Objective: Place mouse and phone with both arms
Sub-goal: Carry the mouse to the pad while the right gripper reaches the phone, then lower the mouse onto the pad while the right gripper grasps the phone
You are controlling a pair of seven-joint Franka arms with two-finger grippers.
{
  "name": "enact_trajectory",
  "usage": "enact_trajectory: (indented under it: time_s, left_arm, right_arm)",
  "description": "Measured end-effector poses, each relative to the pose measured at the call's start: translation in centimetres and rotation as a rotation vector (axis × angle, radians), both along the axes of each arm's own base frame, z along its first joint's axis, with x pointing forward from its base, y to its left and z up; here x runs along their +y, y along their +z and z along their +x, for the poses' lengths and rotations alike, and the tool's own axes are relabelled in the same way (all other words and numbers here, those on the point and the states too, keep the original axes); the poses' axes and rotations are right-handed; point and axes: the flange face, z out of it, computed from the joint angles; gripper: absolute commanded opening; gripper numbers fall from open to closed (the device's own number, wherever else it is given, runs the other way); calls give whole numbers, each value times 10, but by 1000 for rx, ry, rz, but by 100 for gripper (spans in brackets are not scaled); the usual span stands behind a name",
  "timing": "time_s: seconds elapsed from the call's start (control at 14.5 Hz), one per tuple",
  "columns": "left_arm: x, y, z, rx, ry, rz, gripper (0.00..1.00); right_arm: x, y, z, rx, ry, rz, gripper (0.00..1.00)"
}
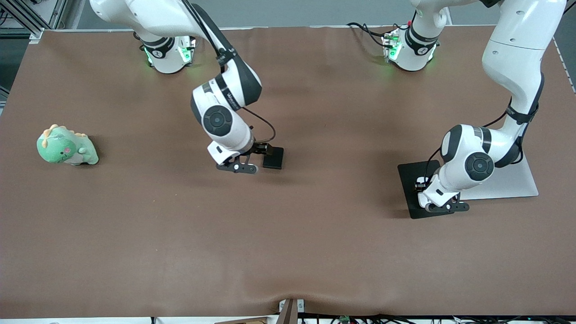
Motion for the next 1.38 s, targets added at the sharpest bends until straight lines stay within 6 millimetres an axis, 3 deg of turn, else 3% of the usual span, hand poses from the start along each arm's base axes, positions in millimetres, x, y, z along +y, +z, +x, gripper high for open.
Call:
enact_trajectory:
  time_s: [0.07, 0.14, 0.21, 0.48, 0.62, 0.9, 1.17, 1.38]
  left_arm:
    - [0, -1, 0, 1, 0, 0, 51]
    - [0, -2, 0, 3, 0, 0, 69]
    - [0, -3, -1, 4, 1, 0, 100]
    - [5, 1, 2, -3, 10, -1, 100]
    - [3, 19, 10, -40, 9, -2, 100]
    - [2, 110, 29, -128, 10, 23, 100]
    - [-16, 213, 35, -119, 0, 56, 100]
    - [-17, 285, 36, -106, 17, 78, 100]
  right_arm:
    - [5, -6, -2, -8, 1, 0, 100]
    - [8, -11, -3, -14, 1, 0, 100]
    - [10, -16, -4, -19, 3, -1, 100]
    - [15, -32, -4, -41, -2, 6, 100]
    - [25, -49, -9, -56, -17, 20, 100]
    - [36, -76, -18, -66, -17, 15, 100]
    - [41, -84, -21, -82, -33, 17, 100]
    - [43, -88, -24, -79, -35, 14, 100]
